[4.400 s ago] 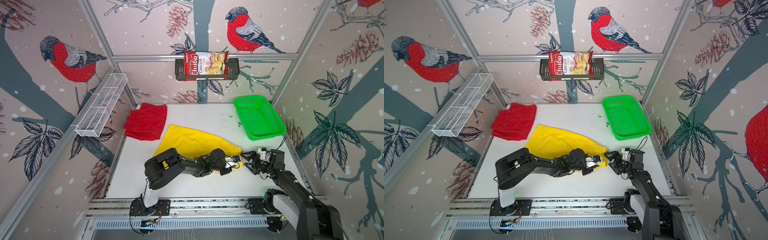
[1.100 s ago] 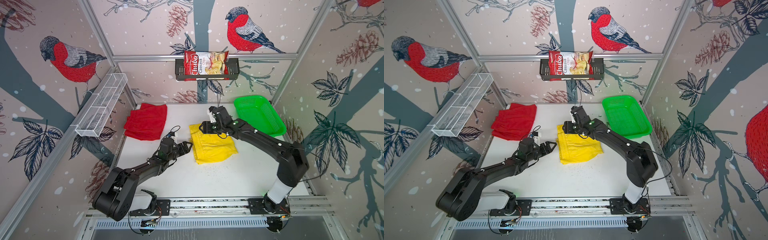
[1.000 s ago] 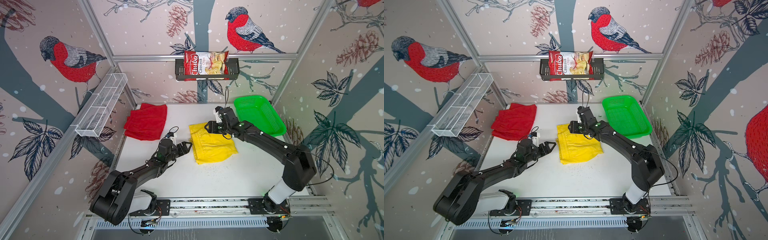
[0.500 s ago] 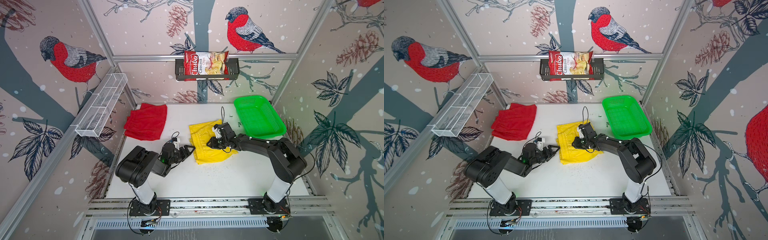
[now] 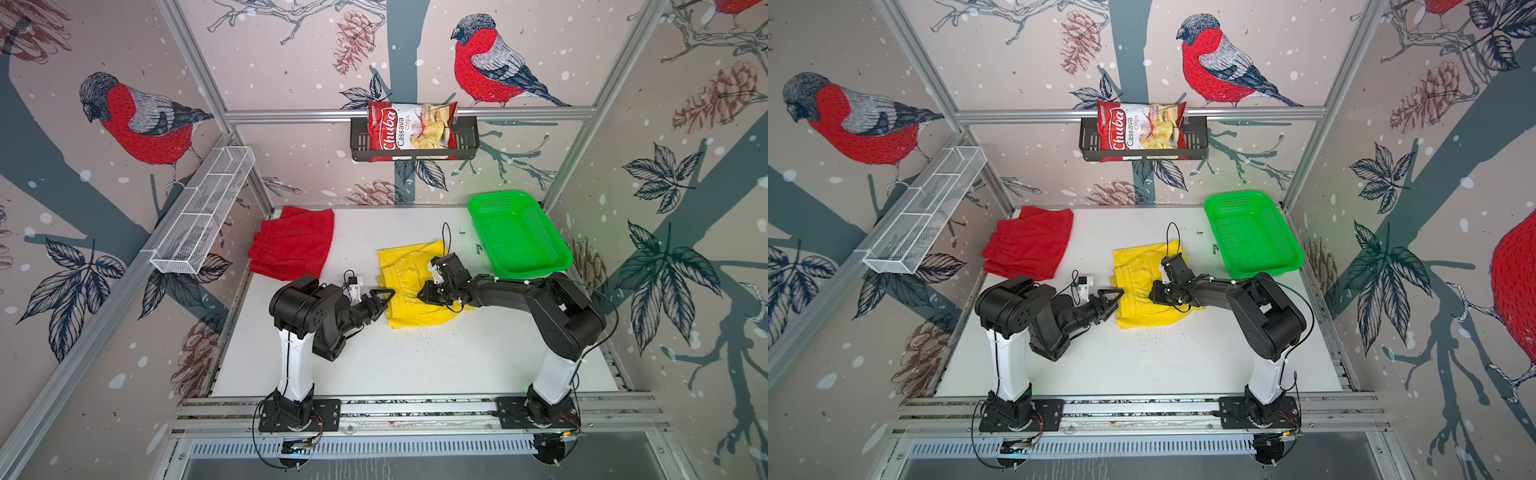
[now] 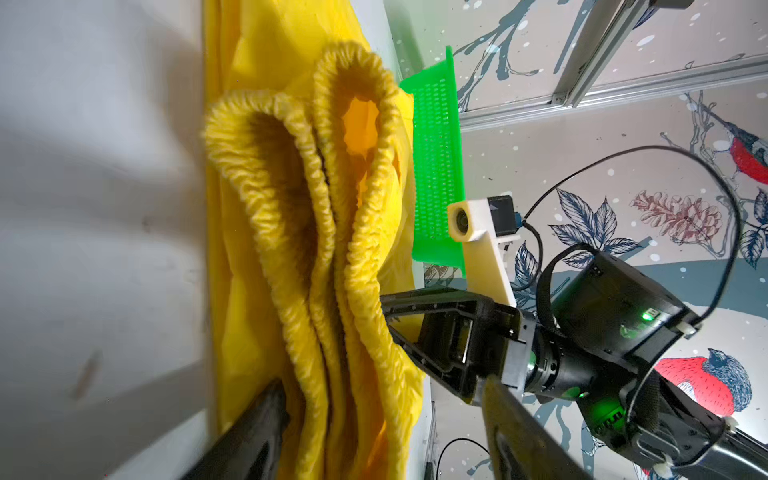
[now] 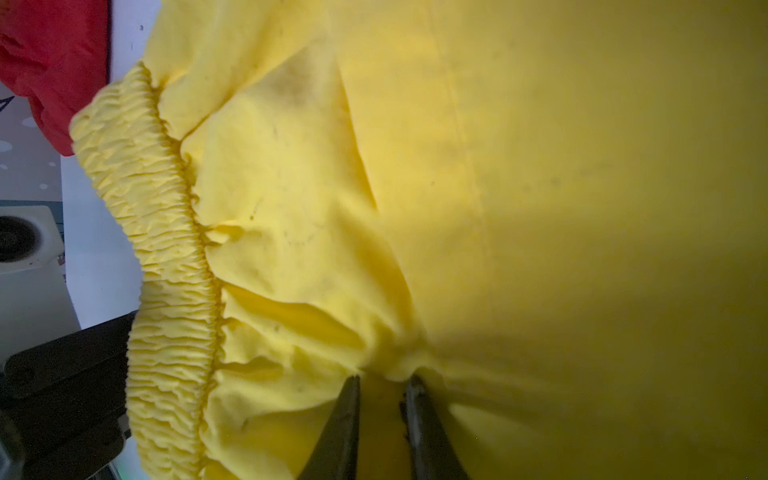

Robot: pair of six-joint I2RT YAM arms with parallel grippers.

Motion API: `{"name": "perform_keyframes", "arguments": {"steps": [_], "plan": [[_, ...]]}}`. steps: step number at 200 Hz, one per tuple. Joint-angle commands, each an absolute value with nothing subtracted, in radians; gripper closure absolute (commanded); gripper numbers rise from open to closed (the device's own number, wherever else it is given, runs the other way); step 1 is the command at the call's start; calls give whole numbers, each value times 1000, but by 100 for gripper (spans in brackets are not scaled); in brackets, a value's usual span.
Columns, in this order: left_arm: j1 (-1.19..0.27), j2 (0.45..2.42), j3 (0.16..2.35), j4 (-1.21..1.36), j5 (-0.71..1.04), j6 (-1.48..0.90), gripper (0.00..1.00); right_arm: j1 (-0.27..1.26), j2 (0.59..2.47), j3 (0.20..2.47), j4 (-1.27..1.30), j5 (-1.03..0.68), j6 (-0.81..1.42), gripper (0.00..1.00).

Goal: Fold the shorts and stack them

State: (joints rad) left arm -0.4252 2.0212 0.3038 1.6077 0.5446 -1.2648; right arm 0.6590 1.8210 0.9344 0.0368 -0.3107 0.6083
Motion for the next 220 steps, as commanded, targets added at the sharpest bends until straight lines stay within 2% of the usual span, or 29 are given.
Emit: {"name": "perform_keyframes", "arguments": {"steps": [1, 38, 70, 88, 115, 152, 220], "plan": [[-431, 1984, 302, 1412, 503, -1191, 25, 666, 1831, 934, 11, -305, 629, 78], [-431, 1825, 306, 1164, 456, -1086, 25, 658, 1814, 943, -16, -278, 628, 78], [-431, 1622, 363, 769, 344, -931, 23, 657, 1808, 948, -31, -270, 624, 78], [-428, 1562, 388, 642, 286, -873, 22, 657, 1814, 946, -31, -275, 626, 78], [-414, 1638, 428, 634, 364, -863, 21, 664, 1820, 948, -28, -278, 631, 78], [-418, 1768, 433, 797, 457, -957, 20, 676, 1819, 948, -21, -278, 641, 79], [-434, 1794, 508, 766, 462, -932, 23, 694, 1844, 951, 22, -312, 665, 79]]}}
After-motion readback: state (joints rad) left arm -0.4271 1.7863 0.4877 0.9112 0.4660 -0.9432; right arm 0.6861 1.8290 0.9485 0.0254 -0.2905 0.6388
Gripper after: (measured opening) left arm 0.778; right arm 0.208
